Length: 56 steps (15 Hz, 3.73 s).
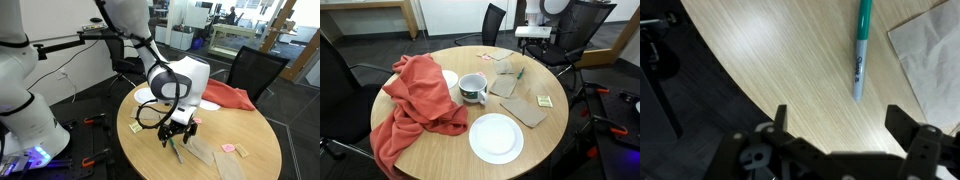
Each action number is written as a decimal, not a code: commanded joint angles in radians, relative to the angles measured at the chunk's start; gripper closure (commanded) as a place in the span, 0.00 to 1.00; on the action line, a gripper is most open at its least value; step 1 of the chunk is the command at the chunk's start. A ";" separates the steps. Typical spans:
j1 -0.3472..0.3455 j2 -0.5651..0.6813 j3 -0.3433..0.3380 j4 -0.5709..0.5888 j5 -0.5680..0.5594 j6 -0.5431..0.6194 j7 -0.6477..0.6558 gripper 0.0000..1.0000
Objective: Put the marker in the mug
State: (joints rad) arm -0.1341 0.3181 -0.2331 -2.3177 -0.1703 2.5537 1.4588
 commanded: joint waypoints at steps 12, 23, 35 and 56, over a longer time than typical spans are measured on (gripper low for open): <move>0.073 0.233 -0.041 0.152 0.098 0.068 0.028 0.00; 0.085 0.325 -0.050 0.214 0.145 0.061 0.024 0.41; 0.089 0.257 -0.072 0.174 0.153 0.057 0.013 0.97; 0.102 -0.456 0.068 -0.070 -0.198 0.063 -0.630 0.97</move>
State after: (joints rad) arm -0.0088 -0.0442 -0.2285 -2.3295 -0.4354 2.6084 0.9877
